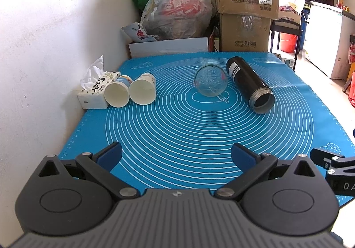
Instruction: Flip cup upside down
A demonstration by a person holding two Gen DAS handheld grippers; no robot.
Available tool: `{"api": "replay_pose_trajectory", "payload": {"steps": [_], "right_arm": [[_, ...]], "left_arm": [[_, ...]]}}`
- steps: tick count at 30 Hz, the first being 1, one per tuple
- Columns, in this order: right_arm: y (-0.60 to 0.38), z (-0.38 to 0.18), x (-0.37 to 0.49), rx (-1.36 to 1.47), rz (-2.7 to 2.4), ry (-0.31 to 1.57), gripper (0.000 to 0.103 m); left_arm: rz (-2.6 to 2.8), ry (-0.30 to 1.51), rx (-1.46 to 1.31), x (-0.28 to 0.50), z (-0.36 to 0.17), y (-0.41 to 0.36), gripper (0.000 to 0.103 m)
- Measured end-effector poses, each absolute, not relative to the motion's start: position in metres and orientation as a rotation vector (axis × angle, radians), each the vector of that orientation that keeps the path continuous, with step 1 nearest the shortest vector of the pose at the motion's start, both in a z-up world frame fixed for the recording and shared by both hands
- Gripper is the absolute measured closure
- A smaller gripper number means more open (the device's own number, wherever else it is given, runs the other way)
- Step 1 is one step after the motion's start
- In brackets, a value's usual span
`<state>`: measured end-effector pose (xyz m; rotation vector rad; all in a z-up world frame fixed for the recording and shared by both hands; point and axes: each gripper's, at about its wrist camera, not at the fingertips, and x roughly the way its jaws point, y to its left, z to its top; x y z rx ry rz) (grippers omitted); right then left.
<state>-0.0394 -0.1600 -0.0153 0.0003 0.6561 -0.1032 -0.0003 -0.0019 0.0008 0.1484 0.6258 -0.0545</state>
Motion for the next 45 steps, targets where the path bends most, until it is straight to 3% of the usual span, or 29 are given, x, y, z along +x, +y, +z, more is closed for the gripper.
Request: {"api": "replay_pose_trajectory", "payload": {"steps": [45], "right_arm": [[-0.1656, -0.0114, -0.0356, 0.006, -0.112, 0.659, 0.000]], "left_arm": [[-0.061, 0.662, 0.144, 0.0070, -0.0012, -0.0008, 0.000]]}}
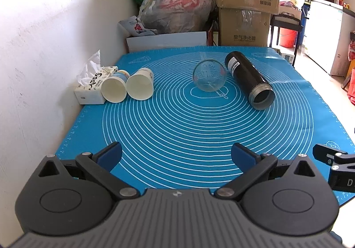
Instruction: Flip cup upside down
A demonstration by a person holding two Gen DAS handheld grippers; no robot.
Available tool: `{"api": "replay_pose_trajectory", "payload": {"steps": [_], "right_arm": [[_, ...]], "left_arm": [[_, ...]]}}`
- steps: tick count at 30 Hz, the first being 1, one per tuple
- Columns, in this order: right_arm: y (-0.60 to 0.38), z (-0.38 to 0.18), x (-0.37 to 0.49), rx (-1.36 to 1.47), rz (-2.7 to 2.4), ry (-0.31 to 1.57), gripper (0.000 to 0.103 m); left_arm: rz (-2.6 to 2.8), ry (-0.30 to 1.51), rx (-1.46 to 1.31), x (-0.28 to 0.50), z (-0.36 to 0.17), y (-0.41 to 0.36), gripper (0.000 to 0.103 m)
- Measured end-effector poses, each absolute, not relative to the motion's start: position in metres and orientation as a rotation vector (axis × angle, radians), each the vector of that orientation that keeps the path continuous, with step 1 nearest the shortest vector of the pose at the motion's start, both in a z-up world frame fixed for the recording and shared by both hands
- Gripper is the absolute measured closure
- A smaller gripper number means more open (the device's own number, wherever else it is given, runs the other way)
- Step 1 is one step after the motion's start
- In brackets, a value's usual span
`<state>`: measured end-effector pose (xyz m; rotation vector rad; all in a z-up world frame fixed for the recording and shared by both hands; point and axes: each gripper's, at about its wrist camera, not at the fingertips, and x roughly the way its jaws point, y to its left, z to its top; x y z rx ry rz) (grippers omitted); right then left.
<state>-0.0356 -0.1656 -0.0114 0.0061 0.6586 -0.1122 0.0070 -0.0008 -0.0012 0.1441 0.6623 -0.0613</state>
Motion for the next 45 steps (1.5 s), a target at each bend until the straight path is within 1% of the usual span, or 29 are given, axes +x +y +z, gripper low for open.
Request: {"api": "replay_pose_trajectory", "payload": {"steps": [8, 17, 26, 32, 36, 45], "right_arm": [[-0.180, -0.007, -0.027, 0.026, -0.136, 0.645, 0.000], [-0.220, -0.003, 0.002, 0.082, -0.188, 0.634, 0.000], [-0.254, -0.013, 0.038, 0.104, -0.226, 0.656, 0.000], [-0.267, -0.028, 0.054, 0.111, -0.226, 0.670, 0.000], [-0.269, -0.036, 0.059, 0.105, -0.224, 0.678, 0.000], [-0.273, -0.046, 0.064, 0.116, -0.212, 0.679, 0.000]], "left_arm": [[-0.050, 0.681, 0.156, 0.027, 0.002, -0.006, 0.000], [-0.057, 0.707, 0.216, 0.099, 0.016, -0.033, 0.000], [-0.072, 0.849, 0.225, 0.215, 0.011, -0.066, 0.000], [-0.082, 0.989, 0.204, 0.288, -0.004, -0.084, 0.001], [-0.094, 1.047, 0.255, 0.317, -0.016, -0.100, 0.000], [-0.139, 1.172, 0.174, 0.343, -0.041, -0.108, 0.000]]}}
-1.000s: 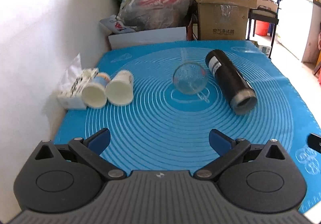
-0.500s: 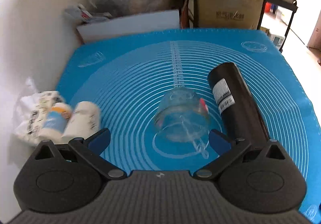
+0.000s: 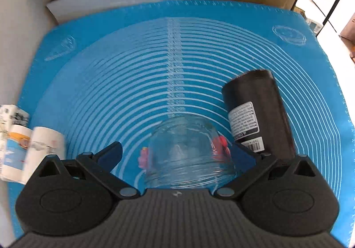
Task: Flip cup upside down
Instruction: 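Move the left tool to the clear glass cup and close around it, then lift the glass cup with the left tool and turn it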
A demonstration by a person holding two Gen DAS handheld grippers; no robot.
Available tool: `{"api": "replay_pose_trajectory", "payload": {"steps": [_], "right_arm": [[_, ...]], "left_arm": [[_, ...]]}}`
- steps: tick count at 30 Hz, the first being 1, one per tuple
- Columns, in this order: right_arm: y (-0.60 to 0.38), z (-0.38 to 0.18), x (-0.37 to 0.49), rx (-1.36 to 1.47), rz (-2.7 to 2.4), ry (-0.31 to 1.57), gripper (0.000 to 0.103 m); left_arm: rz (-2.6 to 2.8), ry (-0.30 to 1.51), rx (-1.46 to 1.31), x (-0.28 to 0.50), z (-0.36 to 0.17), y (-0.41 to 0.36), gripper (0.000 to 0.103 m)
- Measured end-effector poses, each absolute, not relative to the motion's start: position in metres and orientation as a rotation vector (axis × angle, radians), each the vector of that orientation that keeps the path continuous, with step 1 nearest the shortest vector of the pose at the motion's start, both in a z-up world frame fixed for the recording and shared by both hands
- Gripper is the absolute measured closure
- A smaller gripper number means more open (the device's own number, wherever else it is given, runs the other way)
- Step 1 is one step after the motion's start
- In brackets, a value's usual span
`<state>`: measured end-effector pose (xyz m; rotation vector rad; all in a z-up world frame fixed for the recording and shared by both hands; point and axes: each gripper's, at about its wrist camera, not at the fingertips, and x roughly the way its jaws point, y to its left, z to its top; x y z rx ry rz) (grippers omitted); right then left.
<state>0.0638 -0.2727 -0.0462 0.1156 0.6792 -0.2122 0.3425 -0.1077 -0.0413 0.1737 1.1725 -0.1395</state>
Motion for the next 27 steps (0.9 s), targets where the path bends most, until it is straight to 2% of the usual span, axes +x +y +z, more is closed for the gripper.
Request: {"api": "replay_pose_trajectory", "payload": {"steps": [3, 5, 19, 27], "right_arm": [[-0.272, -0.047, 0.063, 0.109, -0.211, 0.678, 0.000], [-0.272, -0.047, 0.062, 0.108, -0.213, 0.680, 0.000], [-0.264, -0.045, 0.062, 0.100, -0.215, 0.682, 0.000], [-0.253, -0.031, 0.051, 0.104, -0.200, 0.668, 0.000]], "left_arm": [[-0.151, 1.193, 0.160, 0.346, -0.049, -0.107, 0.003], [-0.174, 1.199, 0.135, 0.347, -0.052, -0.107, 0.011], [-0.199, 1.155, 0.176, 0.328, -0.049, -0.097, 0.012], [-0.273, 1.119, 0.165, 0.264, -0.029, -0.076, 0.012]]}}
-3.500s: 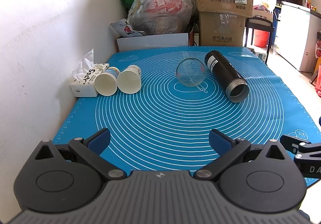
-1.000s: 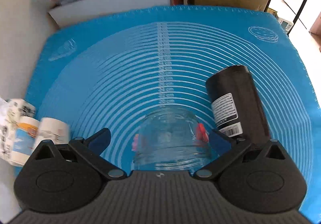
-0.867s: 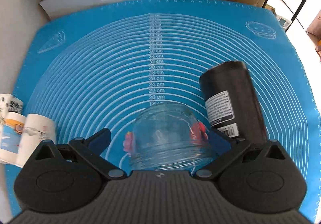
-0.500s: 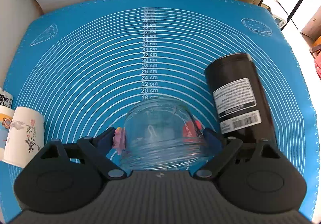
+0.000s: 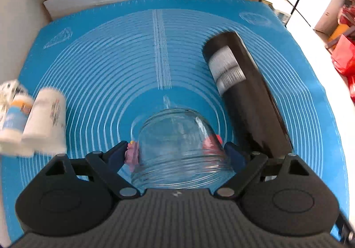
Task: Flip cup upside down
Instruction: 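Lift the glass cup with the left tool and turn it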
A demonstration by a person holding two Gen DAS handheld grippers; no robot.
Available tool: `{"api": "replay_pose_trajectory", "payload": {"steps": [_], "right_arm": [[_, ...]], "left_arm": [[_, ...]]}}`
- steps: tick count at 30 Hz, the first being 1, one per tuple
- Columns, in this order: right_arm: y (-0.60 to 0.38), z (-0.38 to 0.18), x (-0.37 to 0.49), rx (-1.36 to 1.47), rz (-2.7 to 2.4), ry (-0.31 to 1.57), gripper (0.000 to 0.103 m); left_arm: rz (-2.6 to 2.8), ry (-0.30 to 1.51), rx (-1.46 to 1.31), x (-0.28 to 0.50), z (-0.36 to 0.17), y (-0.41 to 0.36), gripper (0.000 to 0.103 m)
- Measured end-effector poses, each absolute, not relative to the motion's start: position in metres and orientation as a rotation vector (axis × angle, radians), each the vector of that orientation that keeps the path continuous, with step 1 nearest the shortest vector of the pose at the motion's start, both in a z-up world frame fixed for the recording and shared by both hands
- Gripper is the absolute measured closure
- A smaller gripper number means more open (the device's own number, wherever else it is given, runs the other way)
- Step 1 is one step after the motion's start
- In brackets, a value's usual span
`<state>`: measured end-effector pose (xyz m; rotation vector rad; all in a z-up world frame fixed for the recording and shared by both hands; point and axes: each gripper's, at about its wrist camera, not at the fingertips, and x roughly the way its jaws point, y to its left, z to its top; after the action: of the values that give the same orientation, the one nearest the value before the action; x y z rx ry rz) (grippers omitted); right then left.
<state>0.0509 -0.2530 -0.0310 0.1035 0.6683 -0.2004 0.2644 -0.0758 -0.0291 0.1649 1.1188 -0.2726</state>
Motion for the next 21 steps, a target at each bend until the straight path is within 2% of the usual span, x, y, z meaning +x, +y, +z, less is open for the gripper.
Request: {"api": "replay_pose_trajectory", "payload": {"steps": [10, 21], "right_arm": [[-0.224, -0.016, 0.022, 0.045, -0.197, 0.671, 0.000], [-0.211, -0.018, 0.011, 0.030, -0.210, 0.699, 0.000]], "left_arm": [[-0.291, 1.114, 0.132, 0.194, -0.032, -0.049, 0.012], [-0.266, 1.092, 0.140, 0.179, -0.054, -0.044, 0.012]]}}
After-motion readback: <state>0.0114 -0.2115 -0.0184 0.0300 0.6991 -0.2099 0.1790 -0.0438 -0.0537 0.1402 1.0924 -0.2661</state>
